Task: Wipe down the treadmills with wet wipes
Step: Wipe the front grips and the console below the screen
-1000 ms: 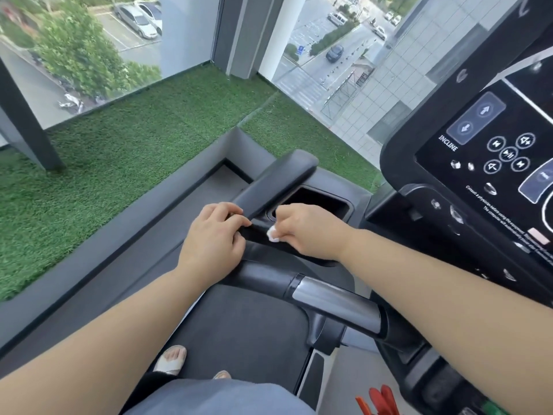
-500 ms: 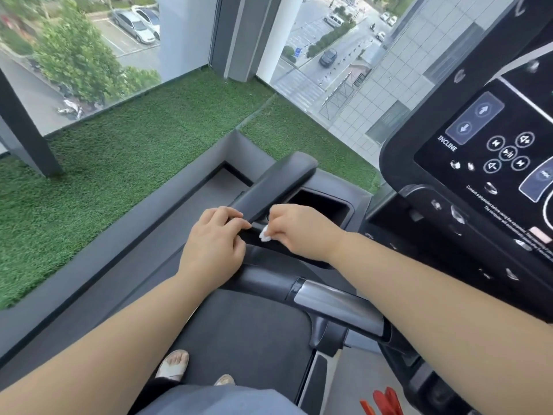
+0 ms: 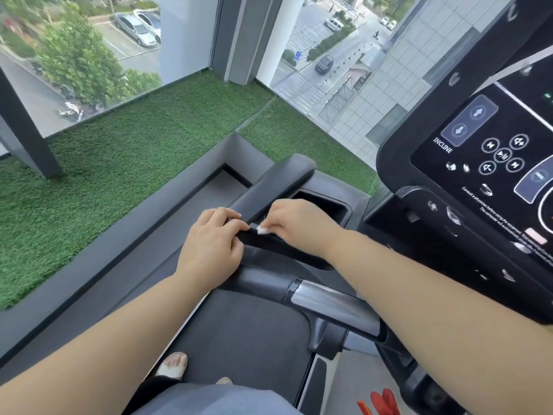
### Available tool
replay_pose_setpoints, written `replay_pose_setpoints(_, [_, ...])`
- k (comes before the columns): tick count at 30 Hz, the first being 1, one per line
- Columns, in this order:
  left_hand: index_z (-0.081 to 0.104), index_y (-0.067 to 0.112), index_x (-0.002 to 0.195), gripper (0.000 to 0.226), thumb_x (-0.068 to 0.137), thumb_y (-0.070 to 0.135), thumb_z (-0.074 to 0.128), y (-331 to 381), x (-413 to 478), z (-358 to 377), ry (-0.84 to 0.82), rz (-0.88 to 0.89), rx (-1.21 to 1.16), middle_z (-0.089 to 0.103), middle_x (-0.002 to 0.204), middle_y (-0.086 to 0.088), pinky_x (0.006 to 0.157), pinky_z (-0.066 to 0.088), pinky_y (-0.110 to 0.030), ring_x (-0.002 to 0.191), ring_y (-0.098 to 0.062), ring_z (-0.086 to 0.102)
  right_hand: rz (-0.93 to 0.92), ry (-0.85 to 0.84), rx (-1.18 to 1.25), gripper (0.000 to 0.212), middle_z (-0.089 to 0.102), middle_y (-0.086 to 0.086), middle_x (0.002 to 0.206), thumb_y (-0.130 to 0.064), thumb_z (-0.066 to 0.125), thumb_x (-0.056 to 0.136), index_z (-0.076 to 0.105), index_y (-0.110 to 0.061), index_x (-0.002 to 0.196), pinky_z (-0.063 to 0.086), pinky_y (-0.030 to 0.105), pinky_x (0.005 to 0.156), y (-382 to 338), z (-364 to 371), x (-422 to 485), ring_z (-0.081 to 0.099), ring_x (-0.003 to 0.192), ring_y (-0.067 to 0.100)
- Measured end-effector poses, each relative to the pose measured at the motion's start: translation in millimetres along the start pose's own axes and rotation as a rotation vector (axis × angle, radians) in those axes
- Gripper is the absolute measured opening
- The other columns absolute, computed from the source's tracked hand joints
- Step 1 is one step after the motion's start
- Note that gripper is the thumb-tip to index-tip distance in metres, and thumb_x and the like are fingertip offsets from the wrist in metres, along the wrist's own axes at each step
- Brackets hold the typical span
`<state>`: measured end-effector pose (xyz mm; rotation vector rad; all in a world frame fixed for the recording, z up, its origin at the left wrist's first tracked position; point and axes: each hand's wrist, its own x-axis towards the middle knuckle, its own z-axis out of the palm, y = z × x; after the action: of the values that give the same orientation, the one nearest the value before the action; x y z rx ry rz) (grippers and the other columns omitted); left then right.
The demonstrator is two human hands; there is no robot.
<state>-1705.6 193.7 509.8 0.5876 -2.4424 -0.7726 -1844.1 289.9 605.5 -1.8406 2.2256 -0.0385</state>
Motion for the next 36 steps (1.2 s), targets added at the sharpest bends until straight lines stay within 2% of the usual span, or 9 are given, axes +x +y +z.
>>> replay_pose_setpoints(4, [0.073,0.014,0.088,0.043,0.076,0.023,0.033,1.6,0.5,-2.2,-0.009,-0.003,0.005,0.066,0.098,-0.004,0.083,0.049,-0.037,0.095,-0.027,0.053,-0.049,-0.036,-0.047,0.014,0.056,0.007,0.07,-0.015,0.066,0.083,0.076,-0.009,0.076,0.039,0.023,0.056,8.0,1.2,-12.6,0.059,0.06,0.027])
replay_pose_setpoints(6, [0.073,0.013,0.088,0.043,0.076,0.023,0.033,2.4,0.4,-3.5,-0.024,-0.003,0.007,0.066,0.098,-0.005,0.083,0.05,-0.039,0.093,-0.034,0.058,-0.021,-0.073,-0.011,0.017,0.055,0.007,0.07,-0.018,0.063,0.085,0.076,-0.009,0.078,0.045,0.027,0.056,13.4,-5.3,-26.3,0.058,0.059,0.028])
replay_pose_setpoints(10, [0.073,0.012,0.089,0.044,0.077,0.023,0.033,3.8,0.5,-6.2,-0.038,-0.005,0.016,0.066,0.099,-0.005,0.085,0.048,-0.039,0.092,-0.036,0.059,0.076,-0.28,-0.047,0.02,0.061,0.003,0.092,-0.023,0.059,0.094,0.075,-0.014,0.102,0.04,0.023,0.079,22.4,-28.4,-38.9,0.058,0.086,0.021])
replay_pose_setpoints(14, [0.073,0.012,0.089,0.043,0.076,0.023,0.033,4.8,0.9,-6.4,-0.043,-0.007,0.017,0.066,0.097,-0.006,0.085,0.048,-0.039,0.091,-0.036,0.059,0.117,-0.018,0.049,0.015,0.068,0.003,0.094,-0.019,0.066,0.089,0.076,-0.013,0.098,0.044,0.029,0.084,18.7,-25.3,-23.1,0.062,0.091,0.021])
replay_pose_setpoints(22, [0.074,0.013,0.087,0.043,0.077,0.023,0.034,5.0,1.1,-6.7,-0.047,-0.006,0.031,0.066,0.097,-0.005,0.084,0.048,-0.037,0.091,-0.035,0.06,0.008,-0.059,-0.077,0.021,0.054,0.01,0.073,-0.013,0.059,0.09,0.072,-0.004,0.075,0.044,0.033,0.054,17.3,0.4,-25.2,0.056,0.06,0.032])
replay_pose_setpoints(26, [0.074,0.014,0.086,0.043,0.076,0.023,0.033,5.3,0.1,-7.0,-0.04,-0.004,0.039,0.066,0.097,-0.005,0.085,0.048,-0.037,0.09,-0.034,0.06,0.077,-0.255,-0.044,0.021,0.061,0.004,0.088,-0.023,0.058,0.094,0.076,-0.012,0.097,0.042,0.026,0.076,26.2,-29.1,-45.7,0.056,0.079,0.02])
replay_pose_setpoints(29, [0.074,0.014,0.086,0.041,0.076,0.023,0.035,5.4,1.0,-7.2,-0.042,-0.008,0.043,0.065,0.096,-0.005,0.084,0.049,-0.037,0.089,-0.035,0.06,0.126,-0.155,0.047,0.015,0.065,0.001,0.092,-0.021,0.064,0.09,0.076,-0.017,0.099,0.044,0.026,0.083,28.2,-34.9,-40.4,0.059,0.087,0.016])
replay_pose_setpoints(32, [0.074,0.014,0.086,0.041,0.076,0.022,0.035,5.6,1.1,-7.6,-0.048,-0.011,0.041,0.065,0.096,-0.004,0.084,0.049,-0.037,0.089,-0.034,0.06,0.042,0.009,0.056,0.013,0.067,0.005,0.085,-0.019,0.067,0.086,0.078,-0.013,0.092,0.05,0.033,0.074,19.7,-15.3,-19.1,0.064,0.08,0.023])
replay_pose_setpoints(36, [0.074,0.014,0.086,0.04,0.075,0.022,0.035,4.4,1.3,-7.5,-0.058,-0.005,0.039,0.066,0.096,-0.004,0.084,0.049,-0.037,0.09,-0.033,0.06,-0.033,0.014,-0.004,0.012,0.059,0.008,0.069,-0.016,0.066,0.079,0.077,-0.011,0.077,0.047,0.027,0.054,10.7,4.1,-11.3,0.06,0.057,0.028])
